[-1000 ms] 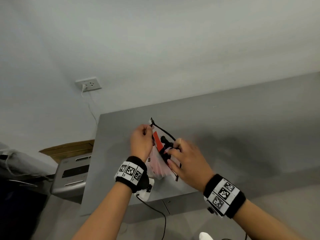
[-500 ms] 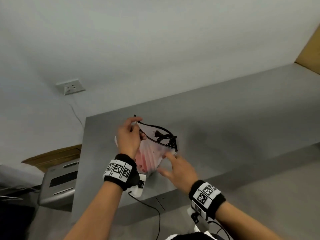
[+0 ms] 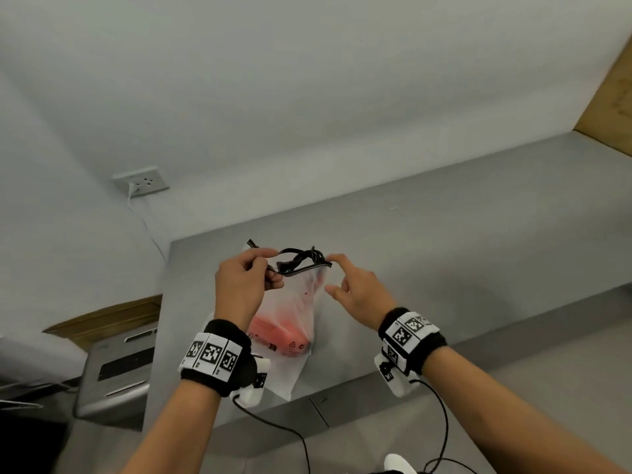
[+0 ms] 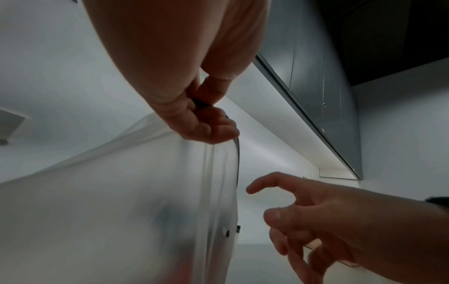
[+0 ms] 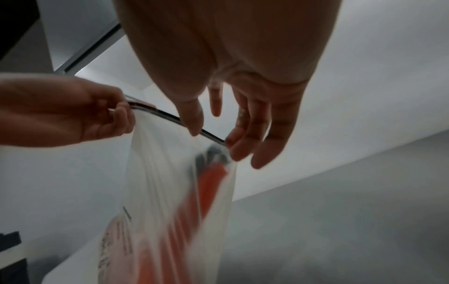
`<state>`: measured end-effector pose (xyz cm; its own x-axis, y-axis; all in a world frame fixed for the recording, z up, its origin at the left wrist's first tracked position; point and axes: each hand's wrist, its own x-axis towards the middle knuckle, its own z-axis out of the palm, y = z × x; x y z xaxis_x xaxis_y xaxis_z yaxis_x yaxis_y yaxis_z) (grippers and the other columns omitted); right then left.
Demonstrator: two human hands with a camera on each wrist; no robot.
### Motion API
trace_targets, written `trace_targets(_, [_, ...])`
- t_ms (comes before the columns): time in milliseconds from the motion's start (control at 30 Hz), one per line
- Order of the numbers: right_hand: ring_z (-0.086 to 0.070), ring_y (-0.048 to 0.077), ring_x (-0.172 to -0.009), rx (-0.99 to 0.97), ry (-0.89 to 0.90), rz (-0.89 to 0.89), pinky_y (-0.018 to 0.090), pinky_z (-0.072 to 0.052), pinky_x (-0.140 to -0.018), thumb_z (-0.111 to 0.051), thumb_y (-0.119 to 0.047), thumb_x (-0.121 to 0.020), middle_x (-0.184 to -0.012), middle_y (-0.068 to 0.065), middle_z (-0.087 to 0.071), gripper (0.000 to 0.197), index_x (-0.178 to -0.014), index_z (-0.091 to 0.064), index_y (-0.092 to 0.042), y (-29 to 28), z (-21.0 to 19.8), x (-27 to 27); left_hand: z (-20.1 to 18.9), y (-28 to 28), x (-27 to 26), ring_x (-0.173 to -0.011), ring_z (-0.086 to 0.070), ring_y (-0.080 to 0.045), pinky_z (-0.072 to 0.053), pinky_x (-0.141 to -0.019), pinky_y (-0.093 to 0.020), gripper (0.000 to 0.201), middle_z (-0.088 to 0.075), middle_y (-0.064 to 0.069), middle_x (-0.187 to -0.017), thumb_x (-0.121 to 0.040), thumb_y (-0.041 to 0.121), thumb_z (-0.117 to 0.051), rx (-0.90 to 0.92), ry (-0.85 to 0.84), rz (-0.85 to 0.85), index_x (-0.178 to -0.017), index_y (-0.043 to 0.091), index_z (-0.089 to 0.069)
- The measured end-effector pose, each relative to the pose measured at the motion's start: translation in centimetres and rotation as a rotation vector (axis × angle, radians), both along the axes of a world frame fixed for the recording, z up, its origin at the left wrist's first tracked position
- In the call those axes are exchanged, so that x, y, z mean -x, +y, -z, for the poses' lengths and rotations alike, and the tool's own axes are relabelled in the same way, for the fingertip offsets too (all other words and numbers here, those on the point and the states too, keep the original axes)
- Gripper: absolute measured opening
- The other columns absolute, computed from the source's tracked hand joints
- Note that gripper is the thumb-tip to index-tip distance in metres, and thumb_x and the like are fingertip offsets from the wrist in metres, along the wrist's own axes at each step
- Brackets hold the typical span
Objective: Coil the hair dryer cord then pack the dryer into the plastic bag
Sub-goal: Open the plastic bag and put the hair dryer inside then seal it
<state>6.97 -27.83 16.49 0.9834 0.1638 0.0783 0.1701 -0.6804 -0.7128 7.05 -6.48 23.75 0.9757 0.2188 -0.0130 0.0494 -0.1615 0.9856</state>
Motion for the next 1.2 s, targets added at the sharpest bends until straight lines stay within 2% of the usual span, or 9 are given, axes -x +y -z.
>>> trace_targets(167, [-0.064,0.023,-0.076,0.007,0.068,-0.166,0.033,-0.049,-0.073,-0.058,-0.032,-0.096,-0.078,-0.003,-0.068,0.036,-0.132,-0.053,-0.031,1.5,-0.6,-1.1,-0.8,0.7,0.6,-0.061,-0.07,-0.022,-0.065,-0.072,-0.039,0.033,-0.066,-0.017,-0.067,-0.098,-0.003,-0.046,0.0,-0.013,0.026,-0.1,0.006,-0.078])
trace_targets(300, [-0.062,0.015,-0.062,-0.033,0.116,-0.157,0.039,-0.056,-0.074,-0.052,-0.028,-0.097,-0.065,-0.006,-0.065,0.016,-0.089,-0.066,-0.031,1.5,-0.6,-1.9,-1.3,1.8,1.0,-0.064,-0.072,-0.025,-0.065,-0.073,-0.041,0.031,-0.069,-0.015,-0.069,-0.097,-0.003,-0.048,-0.036,-0.02,0.024,-0.096,0.005,-0.078])
trace_targets(367, [-0.062,0.012,-0.06,-0.029,0.087,-0.154,0.041,-0.056,-0.074,-0.053,-0.027,-0.096,-0.063,-0.006,-0.066,0.018,-0.086,-0.067,-0.029,1.0,-1.0,-2.0,-1.5,3.2,1.2,-0.07,-0.075,-0.021,-0.064,-0.076,-0.036,0.032,-0.074,-0.014,-0.078,-0.098,-0.001,-0.048,-0.138,0.003,0.032,-0.096,0.008,-0.079])
trace_targets(500, [-0.061,0.019,-0.069,0.089,0.001,-0.143,0.045,-0.054,-0.072,-0.051,-0.034,-0.094,-0.067,-0.007,-0.064,0.02,-0.077,-0.059,-0.028,0.2,-3.3,-1.9,-0.6,6.4,0.4,-0.088,-0.069,-0.016,-0.053,-0.084,-0.028,0.027,-0.073,0.004,-0.092,-0.093,0.007,-0.057,-0.774,0.032,0.191,-0.101,0.019,-0.079])
trace_targets(633, [-0.058,0.022,-0.08,0.338,-0.093,-0.176,0.039,-0.049,-0.071,-0.047,-0.042,-0.1,-0.085,-0.005,-0.062,0.026,-0.087,-0.062,-0.025,0.1,-5.7,-1.7,1.6,8.5,-0.4,-0.092,-0.061,-0.025,-0.051,-0.08,-0.037,0.021,-0.054,-0.001,-0.1,-0.099,0.035,-0.056,-1.29,0.169,0.346,-0.115,0.029,-0.069])
trace_targets(867, [-0.051,0.018,-0.1,0.353,-0.189,-0.095,0.039,-0.049,-0.076,-0.057,-0.039,-0.097,-0.111,-0.001,-0.052,0.022,-0.094,-0.067,-0.02,-1.2,-7.3,-2.2,0.6,7.5,-1.3,-0.103,-0.061,-0.028,-0.051,-0.084,-0.038,0.018,-0.059,-0.006,-0.112,-0.097,0.026,-0.063,-1.162,-0.025,0.269,-0.103,0.011,-0.072])
trace_targets(967, [-0.059,0.024,-0.089,0.299,-0.171,-0.041,0.039,-0.048,-0.073,-0.058,-0.036,-0.096,-0.092,-0.006,-0.057,0.022,-0.083,-0.064,-0.02,-2.6,-7.6,-2.3,-0.8,6.8,-0.5,-0.086,-0.061,-0.025,-0.047,-0.074,-0.034,0.013,-0.061,0.0,-0.089,-0.098,0.022,-0.063,-1.056,-0.112,0.265,-0.098,0.011,-0.07])
trace_targets(1133, [-0.053,0.02,-0.067,0.152,-0.25,0.037,0.037,-0.045,-0.063,-0.067,-0.029,-0.092,-0.071,-0.004,-0.055,0.024,-0.073,-0.064,-0.015,-4.1,-8.7,-1.6,-3.3,6.2,1.6,-0.082,-0.06,-0.012,-0.052,-0.078,-0.027,0.005,-0.067,0.003,-0.092,-0.095,0.014,-0.068,-0.949,-0.352,0.26,-0.099,0.013,-0.071])
trace_targets(1200, [-0.049,0.016,-0.061,0.095,-0.347,0.065,0.025,-0.039,-0.062,-0.07,-0.024,-0.09,-0.068,-0.004,-0.054,0.023,-0.072,-0.065,-0.011,-4.4,-10.1,-1.0,-4.8,6.1,2.5,-0.083,-0.06,-0.007,-0.048,-0.079,-0.015,0.007,-0.068,0.004,-0.093,-0.094,0.01,-0.069,-0.879,-0.448,0.225,-0.099,0.014,-0.072])
